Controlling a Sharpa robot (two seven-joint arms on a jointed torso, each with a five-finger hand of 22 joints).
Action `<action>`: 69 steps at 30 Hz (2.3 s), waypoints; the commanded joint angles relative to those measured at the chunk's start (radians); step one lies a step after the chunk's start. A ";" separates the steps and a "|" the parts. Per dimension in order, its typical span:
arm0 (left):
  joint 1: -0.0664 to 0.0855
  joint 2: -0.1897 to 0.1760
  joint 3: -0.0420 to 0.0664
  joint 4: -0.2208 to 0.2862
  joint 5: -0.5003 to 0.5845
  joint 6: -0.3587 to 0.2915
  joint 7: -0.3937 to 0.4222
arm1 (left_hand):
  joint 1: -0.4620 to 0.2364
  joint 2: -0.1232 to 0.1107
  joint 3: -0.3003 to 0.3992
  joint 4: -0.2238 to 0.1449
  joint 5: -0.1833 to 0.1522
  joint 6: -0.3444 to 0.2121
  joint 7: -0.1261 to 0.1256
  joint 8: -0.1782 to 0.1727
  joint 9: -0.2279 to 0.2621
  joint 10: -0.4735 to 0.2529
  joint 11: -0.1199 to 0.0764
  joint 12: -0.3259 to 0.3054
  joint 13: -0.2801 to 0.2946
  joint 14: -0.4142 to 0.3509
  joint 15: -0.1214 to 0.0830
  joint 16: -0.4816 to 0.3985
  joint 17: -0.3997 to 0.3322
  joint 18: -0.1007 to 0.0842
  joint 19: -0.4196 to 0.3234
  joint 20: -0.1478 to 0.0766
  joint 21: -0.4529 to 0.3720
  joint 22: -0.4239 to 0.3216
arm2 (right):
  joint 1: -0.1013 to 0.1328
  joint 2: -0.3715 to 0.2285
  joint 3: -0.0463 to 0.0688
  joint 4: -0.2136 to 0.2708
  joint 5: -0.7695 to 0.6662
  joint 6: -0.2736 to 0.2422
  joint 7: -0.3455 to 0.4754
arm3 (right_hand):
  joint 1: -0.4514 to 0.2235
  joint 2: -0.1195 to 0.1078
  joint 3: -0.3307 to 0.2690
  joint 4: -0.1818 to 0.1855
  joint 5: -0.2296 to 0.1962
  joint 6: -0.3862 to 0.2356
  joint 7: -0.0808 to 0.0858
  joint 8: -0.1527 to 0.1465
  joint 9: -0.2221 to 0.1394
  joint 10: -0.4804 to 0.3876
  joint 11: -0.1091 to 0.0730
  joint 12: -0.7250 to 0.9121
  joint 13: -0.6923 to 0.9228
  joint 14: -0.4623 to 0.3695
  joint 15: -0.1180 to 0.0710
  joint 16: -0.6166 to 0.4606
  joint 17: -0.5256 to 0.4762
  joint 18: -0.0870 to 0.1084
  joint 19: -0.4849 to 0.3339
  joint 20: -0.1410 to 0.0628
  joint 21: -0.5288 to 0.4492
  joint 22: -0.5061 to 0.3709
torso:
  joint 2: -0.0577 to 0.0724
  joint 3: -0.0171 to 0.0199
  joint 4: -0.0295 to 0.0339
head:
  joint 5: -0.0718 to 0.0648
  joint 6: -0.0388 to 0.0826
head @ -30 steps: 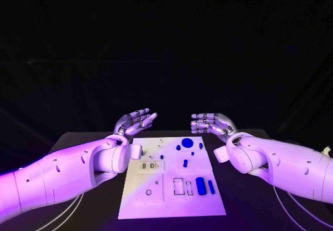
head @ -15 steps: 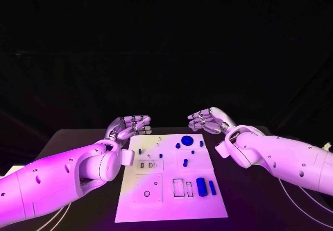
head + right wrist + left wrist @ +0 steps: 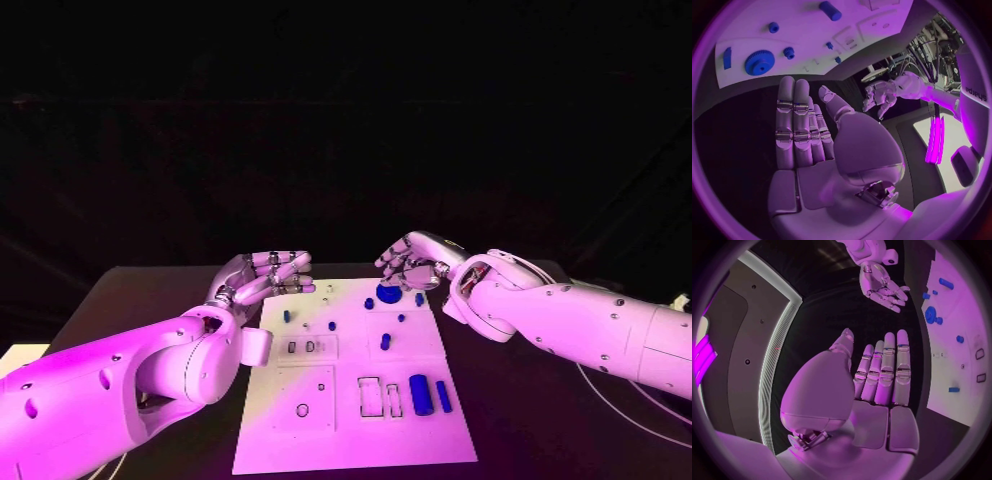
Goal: Assemble the parts on the task board
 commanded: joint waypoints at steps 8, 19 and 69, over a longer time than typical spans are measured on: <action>0.002 -0.024 0.015 0.079 -0.001 0.034 -0.014 | -0.004 0.012 -0.005 -0.012 -0.003 0.004 0.003 -0.012 -0.002 0.002 0.002 -0.013 0.000 -0.007 0.003 -0.008 0.006 0.009 0.013 0.001 0.006 0.001 | 0.019 0.022 0.001 0.002 -0.348 0.174 -0.191 | -0.034 -0.015 0.020 0.025 -0.029 0.028 -0.009 -0.003 0.002 -0.022 -0.007 -0.002 -0.003 0.048 -0.006 0.283 0.209 0.007 0.034 -0.011 0.149 0.090 | 0.051 -0.0061 0.0242 | -0.022 0.018; 0.005 -0.042 0.025 0.096 0.008 0.039 -0.022 | -0.008 0.013 -0.010 -0.017 -0.003 0.002 0.005 -0.017 -0.003 0.000 0.005 -0.019 0.000 -0.019 0.007 -0.018 0.011 0.007 0.009 0.002 0.001 -0.001 | 0.021 0.041 0.002 -0.007 -0.384 0.197 -0.210 | -0.033 -0.026 0.054 0.042 -0.040 0.025 -0.007 -0.004 0.001 -0.052 -0.001 -0.003 -0.003 0.031 0.001 0.535 0.456 0.008 -0.014 -0.003 0.269 0.173 | 0.074 -0.0063 0.0358 | -0.022 0.017; 0.007 -0.047 0.026 0.108 0.017 0.051 -0.038 | 0.002 0.026 -0.003 -0.030 -0.003 0.003 0.003 -0.022 -0.002 0.001 0.005 -0.024 0.000 -0.021 0.007 -0.023 0.019 0.008 0.007 0.003 -0.003 -0.002 | 0.026 0.086 0.002 -0.046 -0.451 0.252 -0.265 | -0.002 -0.018 0.243 0.105 -0.160 0.096 -0.029 0.010 0.009 0.009 -0.021 0.004 0.000 0.025 -0.012 0.734 0.653 -0.008 -0.047 -0.004 0.536 0.430 | 0.107 -0.0202 0.0547 | -0.030 -0.009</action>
